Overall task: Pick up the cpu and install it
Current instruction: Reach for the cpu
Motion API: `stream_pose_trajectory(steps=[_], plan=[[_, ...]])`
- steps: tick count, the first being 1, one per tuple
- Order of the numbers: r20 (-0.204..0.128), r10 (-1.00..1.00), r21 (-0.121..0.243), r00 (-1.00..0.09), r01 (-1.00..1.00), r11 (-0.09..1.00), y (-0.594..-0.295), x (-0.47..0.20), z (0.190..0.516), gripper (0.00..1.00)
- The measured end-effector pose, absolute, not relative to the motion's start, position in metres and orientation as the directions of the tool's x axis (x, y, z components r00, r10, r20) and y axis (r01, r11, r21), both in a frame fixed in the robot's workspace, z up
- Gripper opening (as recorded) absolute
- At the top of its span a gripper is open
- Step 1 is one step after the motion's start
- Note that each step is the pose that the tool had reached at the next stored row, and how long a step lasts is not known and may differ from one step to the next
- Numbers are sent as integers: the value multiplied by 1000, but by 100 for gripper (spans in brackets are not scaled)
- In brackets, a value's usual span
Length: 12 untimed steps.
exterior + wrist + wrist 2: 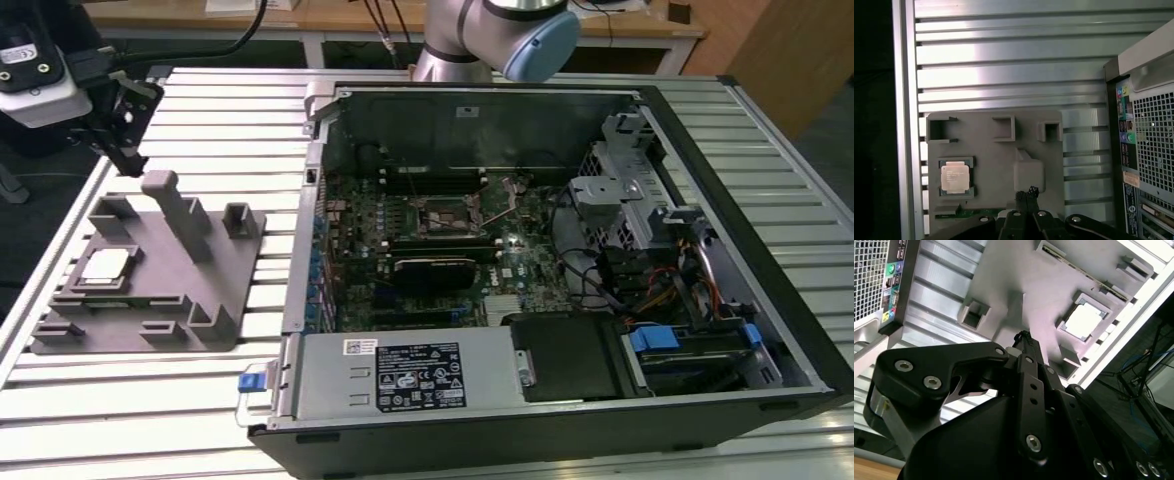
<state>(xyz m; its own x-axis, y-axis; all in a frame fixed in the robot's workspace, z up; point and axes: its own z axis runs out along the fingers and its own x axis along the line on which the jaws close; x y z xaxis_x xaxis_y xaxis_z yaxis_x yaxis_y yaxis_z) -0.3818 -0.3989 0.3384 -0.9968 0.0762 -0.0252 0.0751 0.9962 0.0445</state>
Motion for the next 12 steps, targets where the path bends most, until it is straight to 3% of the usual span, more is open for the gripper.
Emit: stream_pose_trajectory(steps=[12], plan=[[-25,76,45,-997,75,996,-399,-401,330,11]])
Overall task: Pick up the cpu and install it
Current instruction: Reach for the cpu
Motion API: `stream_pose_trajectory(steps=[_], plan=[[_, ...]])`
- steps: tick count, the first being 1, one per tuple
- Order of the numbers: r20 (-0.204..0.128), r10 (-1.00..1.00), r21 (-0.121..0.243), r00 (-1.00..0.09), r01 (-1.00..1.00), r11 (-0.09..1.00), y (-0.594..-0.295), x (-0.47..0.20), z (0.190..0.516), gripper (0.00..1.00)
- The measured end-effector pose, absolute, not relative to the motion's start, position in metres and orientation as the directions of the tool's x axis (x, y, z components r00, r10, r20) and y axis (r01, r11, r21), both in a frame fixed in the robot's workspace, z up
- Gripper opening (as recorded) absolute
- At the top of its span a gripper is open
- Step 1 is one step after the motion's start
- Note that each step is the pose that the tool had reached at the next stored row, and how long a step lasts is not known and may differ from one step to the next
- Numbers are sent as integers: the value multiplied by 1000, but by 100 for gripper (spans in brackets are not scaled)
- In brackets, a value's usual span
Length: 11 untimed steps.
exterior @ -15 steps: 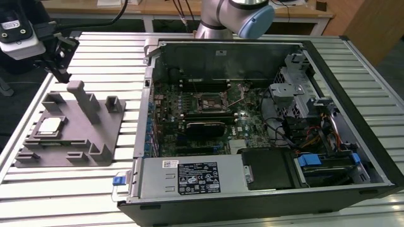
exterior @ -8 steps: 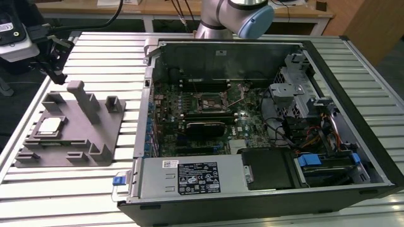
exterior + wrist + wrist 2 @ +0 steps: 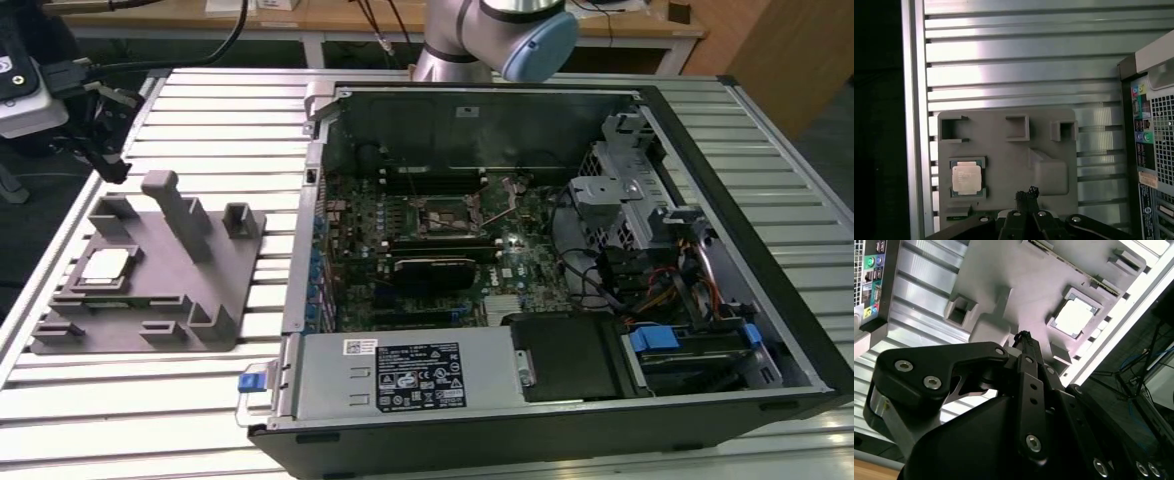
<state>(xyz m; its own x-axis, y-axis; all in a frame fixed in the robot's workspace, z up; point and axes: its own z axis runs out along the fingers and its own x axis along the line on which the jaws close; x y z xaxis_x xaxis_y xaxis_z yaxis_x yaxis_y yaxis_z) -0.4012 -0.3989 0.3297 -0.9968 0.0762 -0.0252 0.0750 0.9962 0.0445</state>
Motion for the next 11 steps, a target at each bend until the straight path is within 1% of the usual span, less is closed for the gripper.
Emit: stream_pose_trajectory(steps=[11], plan=[[-25,76,44,-997,75,996,-399,-414,320,11]])
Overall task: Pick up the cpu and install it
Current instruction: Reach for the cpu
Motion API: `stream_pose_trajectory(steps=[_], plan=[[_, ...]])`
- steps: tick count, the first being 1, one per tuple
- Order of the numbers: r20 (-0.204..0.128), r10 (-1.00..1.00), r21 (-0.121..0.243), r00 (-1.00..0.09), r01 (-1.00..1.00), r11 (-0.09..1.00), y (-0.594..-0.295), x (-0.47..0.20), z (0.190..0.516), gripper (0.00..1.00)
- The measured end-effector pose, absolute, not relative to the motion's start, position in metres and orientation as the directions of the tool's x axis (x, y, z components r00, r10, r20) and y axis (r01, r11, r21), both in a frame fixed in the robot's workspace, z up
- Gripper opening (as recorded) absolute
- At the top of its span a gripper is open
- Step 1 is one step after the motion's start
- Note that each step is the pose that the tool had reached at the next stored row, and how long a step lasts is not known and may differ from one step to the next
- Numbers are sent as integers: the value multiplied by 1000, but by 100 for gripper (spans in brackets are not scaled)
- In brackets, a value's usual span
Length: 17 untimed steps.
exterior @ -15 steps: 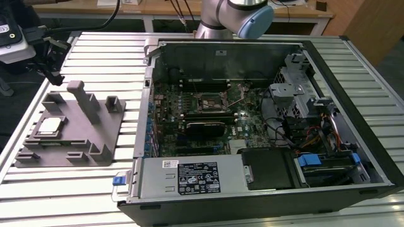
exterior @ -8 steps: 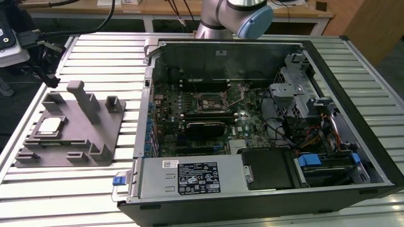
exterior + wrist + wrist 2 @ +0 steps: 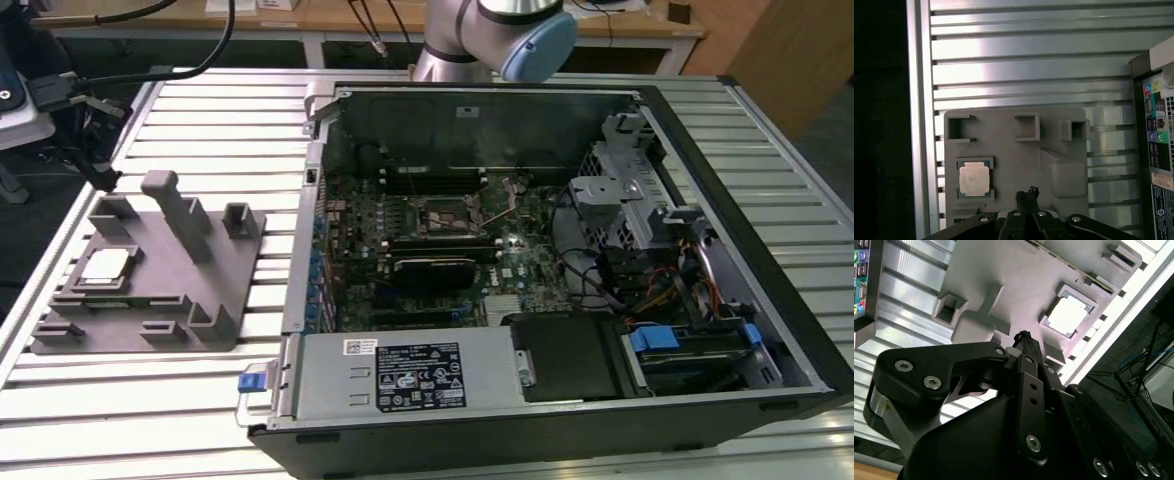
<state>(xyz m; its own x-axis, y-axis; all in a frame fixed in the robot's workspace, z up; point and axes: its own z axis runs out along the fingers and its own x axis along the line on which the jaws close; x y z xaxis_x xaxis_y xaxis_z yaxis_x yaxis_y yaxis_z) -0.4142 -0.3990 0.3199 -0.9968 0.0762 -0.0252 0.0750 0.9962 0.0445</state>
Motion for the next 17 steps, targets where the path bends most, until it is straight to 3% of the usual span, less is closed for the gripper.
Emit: stream_pose_trajectory(steps=[17], plan=[[-25,76,44,-997,75,996,-400,-431,304,11]])
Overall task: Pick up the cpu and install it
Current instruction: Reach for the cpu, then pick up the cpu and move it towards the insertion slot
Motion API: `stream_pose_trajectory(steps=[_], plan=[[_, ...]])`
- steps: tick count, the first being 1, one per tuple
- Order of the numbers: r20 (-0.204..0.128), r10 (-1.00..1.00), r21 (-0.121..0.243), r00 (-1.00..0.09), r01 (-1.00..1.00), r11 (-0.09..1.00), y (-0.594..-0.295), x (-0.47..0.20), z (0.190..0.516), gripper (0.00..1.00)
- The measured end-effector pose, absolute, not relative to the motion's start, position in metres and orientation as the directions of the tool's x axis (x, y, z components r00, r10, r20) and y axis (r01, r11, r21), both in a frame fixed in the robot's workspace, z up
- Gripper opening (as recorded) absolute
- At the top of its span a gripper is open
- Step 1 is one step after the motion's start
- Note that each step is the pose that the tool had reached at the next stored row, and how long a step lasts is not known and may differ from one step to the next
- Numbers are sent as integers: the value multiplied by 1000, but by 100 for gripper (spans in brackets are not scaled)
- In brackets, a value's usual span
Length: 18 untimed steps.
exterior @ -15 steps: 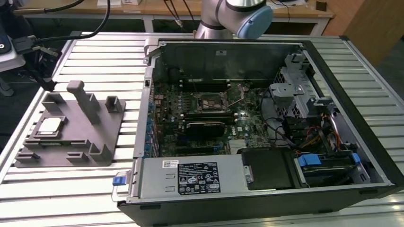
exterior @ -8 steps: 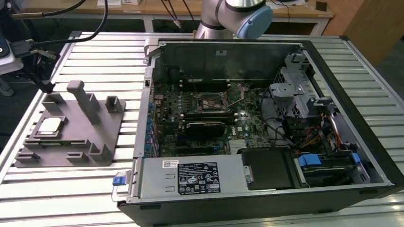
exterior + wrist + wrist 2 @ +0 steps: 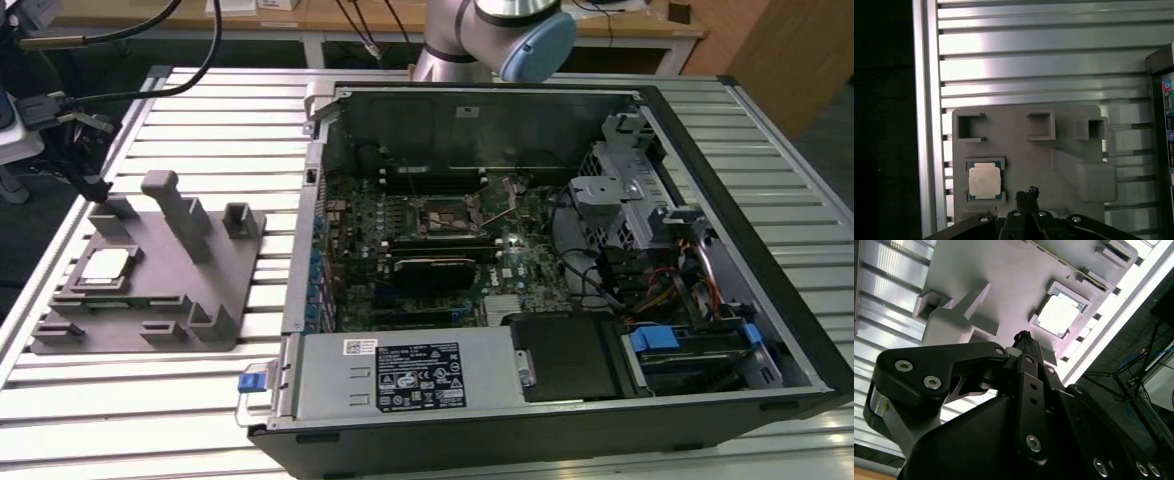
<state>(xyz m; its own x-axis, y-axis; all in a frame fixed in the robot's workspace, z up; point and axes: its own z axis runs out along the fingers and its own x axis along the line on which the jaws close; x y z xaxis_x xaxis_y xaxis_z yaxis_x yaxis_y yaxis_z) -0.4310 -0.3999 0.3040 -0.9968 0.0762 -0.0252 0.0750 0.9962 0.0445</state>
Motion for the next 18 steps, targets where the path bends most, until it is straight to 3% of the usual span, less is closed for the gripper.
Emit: stream_pose_trajectory(steps=[18], plan=[[-25,76,44,-997,75,996,-400,-435,300,11]])
